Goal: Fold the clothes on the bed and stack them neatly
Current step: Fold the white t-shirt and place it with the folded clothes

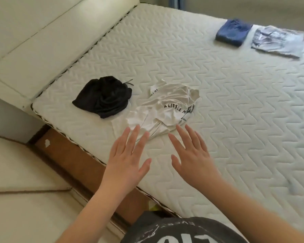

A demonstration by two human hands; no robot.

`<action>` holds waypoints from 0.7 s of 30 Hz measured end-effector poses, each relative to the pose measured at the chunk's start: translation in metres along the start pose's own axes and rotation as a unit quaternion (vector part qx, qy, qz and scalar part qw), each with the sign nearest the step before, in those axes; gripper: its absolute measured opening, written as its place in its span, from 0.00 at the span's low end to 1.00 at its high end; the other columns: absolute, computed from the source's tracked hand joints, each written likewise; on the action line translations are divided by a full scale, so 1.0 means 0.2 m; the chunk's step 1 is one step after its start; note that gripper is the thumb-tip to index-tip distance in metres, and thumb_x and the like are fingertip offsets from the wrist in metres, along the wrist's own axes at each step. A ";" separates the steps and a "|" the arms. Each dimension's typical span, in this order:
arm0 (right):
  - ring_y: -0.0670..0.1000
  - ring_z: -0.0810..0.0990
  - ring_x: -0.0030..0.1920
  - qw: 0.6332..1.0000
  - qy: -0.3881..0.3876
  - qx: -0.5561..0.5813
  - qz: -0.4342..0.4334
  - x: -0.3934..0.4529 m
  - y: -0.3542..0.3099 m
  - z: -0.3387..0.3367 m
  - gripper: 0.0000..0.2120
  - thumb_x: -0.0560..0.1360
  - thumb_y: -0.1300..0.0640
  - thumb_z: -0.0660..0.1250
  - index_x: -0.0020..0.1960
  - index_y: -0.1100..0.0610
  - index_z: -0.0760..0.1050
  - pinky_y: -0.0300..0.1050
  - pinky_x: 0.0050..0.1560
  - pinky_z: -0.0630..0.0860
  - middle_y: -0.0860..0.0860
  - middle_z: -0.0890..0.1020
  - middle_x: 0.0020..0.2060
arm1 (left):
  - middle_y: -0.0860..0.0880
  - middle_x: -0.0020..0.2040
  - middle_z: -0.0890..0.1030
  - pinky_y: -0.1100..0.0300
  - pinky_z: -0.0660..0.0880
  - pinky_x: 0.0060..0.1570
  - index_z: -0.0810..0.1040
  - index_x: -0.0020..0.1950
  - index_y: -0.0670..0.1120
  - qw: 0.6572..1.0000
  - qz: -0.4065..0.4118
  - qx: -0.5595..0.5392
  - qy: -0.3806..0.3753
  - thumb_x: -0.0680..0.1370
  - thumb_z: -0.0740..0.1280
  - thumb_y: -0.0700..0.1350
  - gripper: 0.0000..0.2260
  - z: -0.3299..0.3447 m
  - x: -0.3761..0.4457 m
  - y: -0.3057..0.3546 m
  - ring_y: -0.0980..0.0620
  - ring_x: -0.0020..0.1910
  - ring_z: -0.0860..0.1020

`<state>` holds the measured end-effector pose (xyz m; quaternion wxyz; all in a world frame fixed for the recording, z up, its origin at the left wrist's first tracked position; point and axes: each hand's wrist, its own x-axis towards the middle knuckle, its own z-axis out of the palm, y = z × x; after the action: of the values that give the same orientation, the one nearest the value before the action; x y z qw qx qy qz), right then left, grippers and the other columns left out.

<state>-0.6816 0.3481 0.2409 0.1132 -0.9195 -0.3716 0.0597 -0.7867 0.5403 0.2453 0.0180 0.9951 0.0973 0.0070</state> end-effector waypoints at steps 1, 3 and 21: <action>0.55 0.45 0.79 1.000 0.003 -0.002 0.015 0.03 -0.01 -0.01 0.28 0.80 0.51 0.61 0.78 0.53 0.59 0.51 0.77 0.38 0.53 0.53 0.79 | 0.48 0.81 0.51 0.48 0.52 0.74 0.53 0.81 0.52 1.000 0.019 0.000 -0.006 0.79 0.54 0.59 0.31 0.00 0.06 -0.04 0.46 0.80 0.48; 0.56 0.46 0.79 0.999 0.003 -0.002 0.047 0.06 -0.02 -0.02 0.29 0.79 0.51 0.61 0.78 0.53 0.59 0.51 0.77 0.38 0.53 0.53 0.79 | 0.48 0.81 0.51 0.48 0.52 0.74 0.53 0.81 0.52 0.998 0.054 0.001 -0.026 0.79 0.53 0.59 0.31 0.01 0.16 -0.10 0.46 0.80 0.48; 0.57 0.58 0.77 0.993 0.033 0.048 0.106 0.15 -0.01 0.18 0.29 0.79 0.48 0.60 0.78 0.54 0.61 0.54 0.76 0.52 0.55 0.62 0.77 | 0.46 0.77 0.64 0.45 0.59 0.73 0.64 0.76 0.51 0.994 0.102 0.004 -0.047 0.78 0.57 0.57 0.27 0.09 0.36 -0.14 0.44 0.77 0.60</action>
<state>-0.6674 0.3765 0.2065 0.1626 -0.9487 -0.2646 0.0588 -0.7212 0.5814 0.2277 0.0174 0.9991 -0.0056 -0.0385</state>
